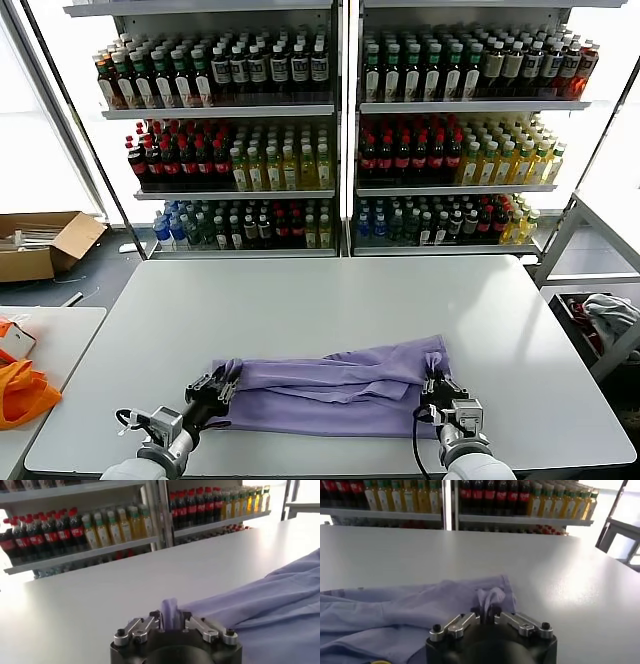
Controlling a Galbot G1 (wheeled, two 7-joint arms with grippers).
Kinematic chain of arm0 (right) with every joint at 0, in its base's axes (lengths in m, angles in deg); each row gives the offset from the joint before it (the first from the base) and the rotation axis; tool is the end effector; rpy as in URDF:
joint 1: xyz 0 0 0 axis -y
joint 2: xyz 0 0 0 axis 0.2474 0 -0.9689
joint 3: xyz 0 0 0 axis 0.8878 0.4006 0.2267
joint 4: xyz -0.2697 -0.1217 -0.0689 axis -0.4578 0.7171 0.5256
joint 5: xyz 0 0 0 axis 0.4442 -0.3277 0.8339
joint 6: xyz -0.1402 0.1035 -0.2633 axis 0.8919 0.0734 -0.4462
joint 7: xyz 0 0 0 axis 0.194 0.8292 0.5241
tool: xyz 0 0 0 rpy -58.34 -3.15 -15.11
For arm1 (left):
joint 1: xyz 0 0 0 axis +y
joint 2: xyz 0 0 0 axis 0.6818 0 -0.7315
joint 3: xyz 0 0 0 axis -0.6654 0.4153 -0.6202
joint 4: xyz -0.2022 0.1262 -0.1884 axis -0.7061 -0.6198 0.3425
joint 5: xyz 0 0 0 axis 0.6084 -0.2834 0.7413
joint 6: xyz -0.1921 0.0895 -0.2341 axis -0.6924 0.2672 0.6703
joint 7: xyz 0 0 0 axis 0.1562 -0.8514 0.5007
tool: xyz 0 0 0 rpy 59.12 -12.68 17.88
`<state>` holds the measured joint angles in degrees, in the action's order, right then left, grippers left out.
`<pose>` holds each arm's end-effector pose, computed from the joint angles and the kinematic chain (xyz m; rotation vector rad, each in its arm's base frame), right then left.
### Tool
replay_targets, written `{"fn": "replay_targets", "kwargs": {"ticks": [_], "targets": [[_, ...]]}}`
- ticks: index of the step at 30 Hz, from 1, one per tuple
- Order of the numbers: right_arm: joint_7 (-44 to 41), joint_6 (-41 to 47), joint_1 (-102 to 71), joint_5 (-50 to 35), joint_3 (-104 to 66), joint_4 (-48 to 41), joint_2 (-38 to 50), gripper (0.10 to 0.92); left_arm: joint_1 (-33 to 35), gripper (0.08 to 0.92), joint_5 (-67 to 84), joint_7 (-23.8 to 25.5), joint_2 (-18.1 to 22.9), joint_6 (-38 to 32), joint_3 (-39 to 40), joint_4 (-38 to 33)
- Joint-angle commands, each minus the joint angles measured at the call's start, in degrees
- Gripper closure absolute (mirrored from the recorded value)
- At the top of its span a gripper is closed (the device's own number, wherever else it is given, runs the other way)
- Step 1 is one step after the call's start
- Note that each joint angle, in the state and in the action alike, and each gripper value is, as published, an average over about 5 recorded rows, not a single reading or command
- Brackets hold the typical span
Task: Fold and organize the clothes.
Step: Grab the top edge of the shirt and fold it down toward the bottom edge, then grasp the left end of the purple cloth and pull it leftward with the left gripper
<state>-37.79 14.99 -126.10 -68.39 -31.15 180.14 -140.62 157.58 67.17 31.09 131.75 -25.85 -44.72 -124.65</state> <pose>0.1982 -0.0089 -0.2559 -0.0608 -2.6764 0.1033 0.1934 0.0600 -0.2709 -0.3947 -2.7180 -0.2579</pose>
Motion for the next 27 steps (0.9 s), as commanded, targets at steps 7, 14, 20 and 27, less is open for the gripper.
{"fn": "replay_targets", "kwargs": {"ticks": [7,14,20,27], "targets": [[1.1,0.6,-0.1,-3.1,-4.4,12.3,2.2,0.463,2.1,0.396,2.7,-5.9,5.7,3.4,-3.5,-7.7],[0.9,-0.2,0.6,-2.4,-2.0,11.0,0.6,0.281,1.8,0.211,6.0,-6.8,7.8,5.1,-3.6,-4.5],[0.8,-0.7,1.3,-2.3,-0.2,9.9,0.3,0.204,1.9,0.178,9.6,-7.1,8.7,6.2,-3.3,-1.6],[0.8,-0.7,1.6,-2.1,1.0,9.5,0.5,0.202,1.8,0.177,10.4,-6.7,8.9,6.0,-3.6,0.7]]}}
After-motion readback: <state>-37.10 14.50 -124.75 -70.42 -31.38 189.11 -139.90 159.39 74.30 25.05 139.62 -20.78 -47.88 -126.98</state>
